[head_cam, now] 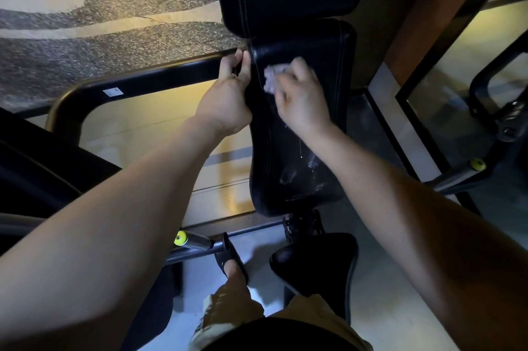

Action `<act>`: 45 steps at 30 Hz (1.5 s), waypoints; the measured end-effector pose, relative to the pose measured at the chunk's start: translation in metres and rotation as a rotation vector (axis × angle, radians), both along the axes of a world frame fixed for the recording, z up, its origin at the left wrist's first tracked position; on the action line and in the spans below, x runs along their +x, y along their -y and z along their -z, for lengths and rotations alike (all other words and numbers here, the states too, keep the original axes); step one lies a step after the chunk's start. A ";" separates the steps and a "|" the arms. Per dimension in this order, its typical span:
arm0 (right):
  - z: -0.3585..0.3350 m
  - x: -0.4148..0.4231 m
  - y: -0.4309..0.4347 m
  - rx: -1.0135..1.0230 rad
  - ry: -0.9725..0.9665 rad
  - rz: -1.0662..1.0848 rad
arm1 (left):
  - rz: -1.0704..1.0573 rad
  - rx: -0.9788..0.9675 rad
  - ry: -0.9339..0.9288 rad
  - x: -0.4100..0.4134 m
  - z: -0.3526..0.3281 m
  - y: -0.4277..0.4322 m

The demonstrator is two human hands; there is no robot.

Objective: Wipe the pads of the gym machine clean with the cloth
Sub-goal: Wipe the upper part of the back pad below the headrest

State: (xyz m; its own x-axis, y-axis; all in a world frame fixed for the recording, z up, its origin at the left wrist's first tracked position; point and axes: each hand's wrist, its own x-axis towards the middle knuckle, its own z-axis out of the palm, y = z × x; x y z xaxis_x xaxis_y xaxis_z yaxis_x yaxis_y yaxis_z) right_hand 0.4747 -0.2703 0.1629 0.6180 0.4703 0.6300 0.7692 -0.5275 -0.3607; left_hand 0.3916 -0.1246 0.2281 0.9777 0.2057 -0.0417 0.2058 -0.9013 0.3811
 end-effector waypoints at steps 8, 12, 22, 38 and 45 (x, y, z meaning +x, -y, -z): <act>-0.009 -0.001 0.007 -0.069 -0.021 -0.061 | 0.015 -0.012 0.004 -0.002 0.000 -0.007; -0.028 0.011 -0.008 0.102 0.035 0.047 | 0.021 -0.030 0.026 -0.003 -0.001 -0.007; -0.032 0.009 0.000 -0.074 0.038 -0.046 | 0.022 -0.166 0.017 -0.002 -0.014 -0.017; -0.025 -0.006 -0.014 -0.148 0.058 -0.122 | -0.395 -0.319 0.153 -0.041 0.003 -0.038; 0.019 -0.020 -0.005 -0.305 0.025 -0.201 | -0.441 -0.407 0.168 -0.040 0.017 -0.029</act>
